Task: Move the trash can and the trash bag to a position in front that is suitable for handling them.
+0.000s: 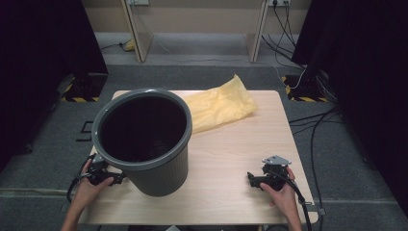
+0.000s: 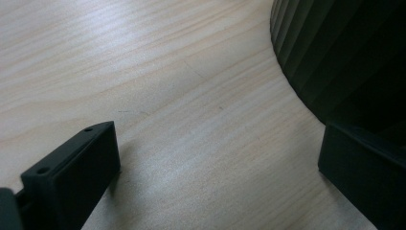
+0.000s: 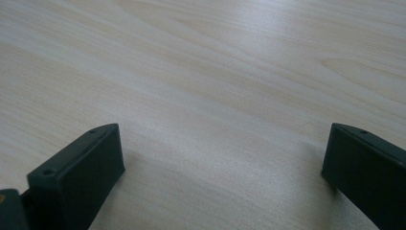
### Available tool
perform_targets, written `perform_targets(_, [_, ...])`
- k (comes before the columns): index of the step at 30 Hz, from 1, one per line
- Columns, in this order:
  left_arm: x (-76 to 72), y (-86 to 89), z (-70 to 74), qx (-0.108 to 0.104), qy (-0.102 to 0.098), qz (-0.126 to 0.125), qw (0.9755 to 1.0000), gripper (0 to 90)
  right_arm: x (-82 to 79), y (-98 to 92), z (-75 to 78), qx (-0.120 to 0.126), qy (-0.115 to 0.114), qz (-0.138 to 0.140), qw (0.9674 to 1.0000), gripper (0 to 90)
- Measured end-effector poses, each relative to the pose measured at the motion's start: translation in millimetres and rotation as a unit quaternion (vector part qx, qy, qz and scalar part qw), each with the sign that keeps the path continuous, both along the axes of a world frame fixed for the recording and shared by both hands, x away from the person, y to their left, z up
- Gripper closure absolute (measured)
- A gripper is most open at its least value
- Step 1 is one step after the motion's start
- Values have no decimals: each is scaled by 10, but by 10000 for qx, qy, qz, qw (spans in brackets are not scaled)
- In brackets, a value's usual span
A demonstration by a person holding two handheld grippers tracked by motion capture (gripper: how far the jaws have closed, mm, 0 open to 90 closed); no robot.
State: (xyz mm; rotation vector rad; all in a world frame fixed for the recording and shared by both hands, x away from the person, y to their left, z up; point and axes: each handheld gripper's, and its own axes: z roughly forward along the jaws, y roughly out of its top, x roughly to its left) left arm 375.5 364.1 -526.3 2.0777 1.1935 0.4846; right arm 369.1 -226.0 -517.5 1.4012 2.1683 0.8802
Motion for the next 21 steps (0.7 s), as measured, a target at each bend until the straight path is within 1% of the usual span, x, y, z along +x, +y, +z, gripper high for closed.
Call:
perform_targets(8, [0,0,0,1,0,-1,10000,0,-4,-23,2,-28,-7,81,10000,17])
perform_targets(9, [0,0,0,0,1,-2,10000,0,-5,-24,4,-26,-17,73,10000,34])
perform_targets(10, [0,0,0,1,0,-1,10000,0,-3,-32,12,-20,-27,65,10000,70])
perform_targets(12, [1,0,0,1,1,-2,10000,0,4,-56,35,34,-79,52,9999,197])
perform_targets(13, [0,0,0,0,0,-1,10000,0,13,-72,47,76,-98,26,9999,198])
perform_targets(14, [0,0,0,0,0,-1,10000,0,20,-82,53,108,-103,-1,9999,152])
perform_targets(15, [0,0,0,0,0,0,10000,0,35,-95,63,72,-100,-50,9999,148])
perform_targets(16, [0,0,0,-1,0,0,10000,0,46,-100,75,-6,-135,-54,9999,173])
perform_targets(17, [0,0,0,0,1,0,10000,0,58,-99,93,-51,-163,-40,9998,166])
perform_targets(18, [0,0,0,1,1,-1,10000,0,71,-91,115,-35,-184,-37,9998,154])
perform_targets(19, [0,0,0,1,1,-1,10000,0,90,-84,141,-21,-238,-16,9997,156])
perform_targets(21, [1,0,0,1,1,-2,10000,0,108,-74,161,-10,-267,-25,9996,156])
